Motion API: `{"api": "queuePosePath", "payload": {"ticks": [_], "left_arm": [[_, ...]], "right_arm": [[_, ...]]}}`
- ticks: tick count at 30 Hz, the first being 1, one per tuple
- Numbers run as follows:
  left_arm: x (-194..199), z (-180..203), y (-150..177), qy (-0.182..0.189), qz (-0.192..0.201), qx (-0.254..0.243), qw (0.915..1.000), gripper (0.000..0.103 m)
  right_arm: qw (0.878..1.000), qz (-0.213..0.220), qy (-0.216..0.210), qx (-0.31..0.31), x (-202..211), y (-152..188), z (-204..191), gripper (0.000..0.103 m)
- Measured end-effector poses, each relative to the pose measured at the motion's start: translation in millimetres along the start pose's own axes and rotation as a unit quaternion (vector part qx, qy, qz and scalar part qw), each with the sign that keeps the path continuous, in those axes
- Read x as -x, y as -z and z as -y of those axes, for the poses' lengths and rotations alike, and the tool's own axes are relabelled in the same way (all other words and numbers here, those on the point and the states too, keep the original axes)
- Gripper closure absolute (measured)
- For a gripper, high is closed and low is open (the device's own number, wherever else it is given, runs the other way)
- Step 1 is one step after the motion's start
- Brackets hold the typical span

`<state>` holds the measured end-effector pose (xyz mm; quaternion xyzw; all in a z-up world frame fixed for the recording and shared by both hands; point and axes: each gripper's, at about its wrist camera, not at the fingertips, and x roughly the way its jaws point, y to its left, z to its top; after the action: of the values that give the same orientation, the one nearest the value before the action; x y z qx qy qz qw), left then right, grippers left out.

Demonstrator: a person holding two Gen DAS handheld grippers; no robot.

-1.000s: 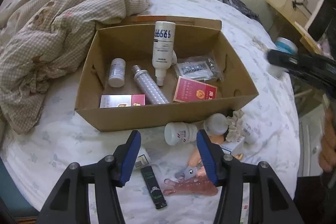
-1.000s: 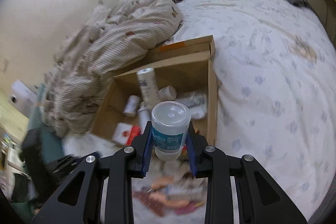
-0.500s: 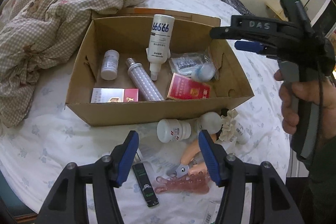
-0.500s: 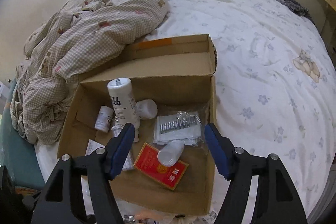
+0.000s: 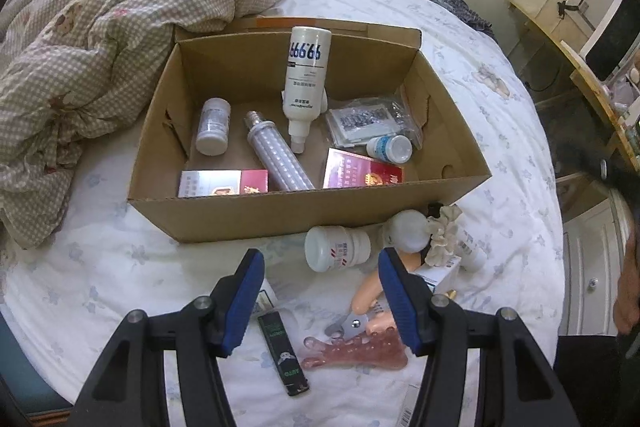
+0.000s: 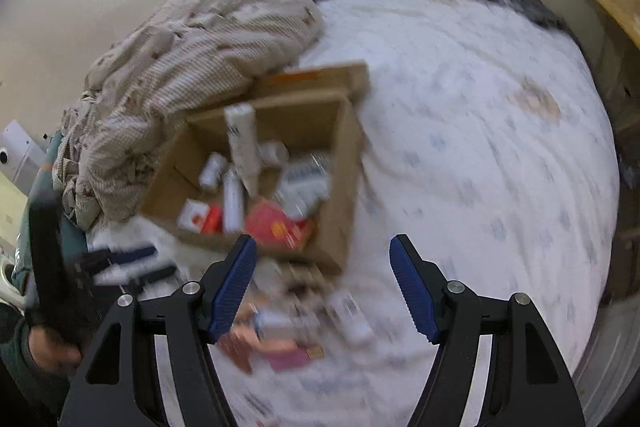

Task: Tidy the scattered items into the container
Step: 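Grasp a white pill bottle with the right gripper while the left grasps another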

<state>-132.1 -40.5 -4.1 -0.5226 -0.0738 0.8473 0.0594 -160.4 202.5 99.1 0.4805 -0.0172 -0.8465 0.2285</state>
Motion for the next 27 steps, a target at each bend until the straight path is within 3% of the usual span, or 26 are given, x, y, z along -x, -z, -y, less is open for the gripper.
{"api": "queuePosePath", "payload": {"ticks": [5,10,14,15,20,27], "left_arm": [[-1.5,0.1,1.2,-0.019,0.003,-0.008,0.9998,0.043],[-1.3,-14.3,1.0,-0.023,0.005,0.021,0.9995,0.043],[3.6,-37.2,1.6,-0.051,0.015,0.071,0.9961,0.043],[4.2,-41.2,1.5,-0.046,0.015,0.080,0.9956,0.043],[4.8,-59.5,1.4,-0.024,0.007,0.121,0.9923,0.043],[-17.6,-57.9,9.7,-0.045,-0.050,0.109,0.9917,0.043]], "right_arm": [[0.998,-0.038,0.000,-0.048,-18.6,35.1,35.9,0.030],[0.996,-0.056,-0.023,-0.060,-32.0,38.7,40.0,0.030],[0.997,-0.066,-0.007,-0.040,-38.2,37.2,41.7,0.034],[0.996,-0.076,-0.008,-0.036,-42.9,38.6,42.3,0.039],[0.991,-0.135,0.009,0.016,-75.5,52.0,27.5,0.040],[0.982,-0.165,0.050,0.078,-121.9,63.5,0.2,0.040]]}}
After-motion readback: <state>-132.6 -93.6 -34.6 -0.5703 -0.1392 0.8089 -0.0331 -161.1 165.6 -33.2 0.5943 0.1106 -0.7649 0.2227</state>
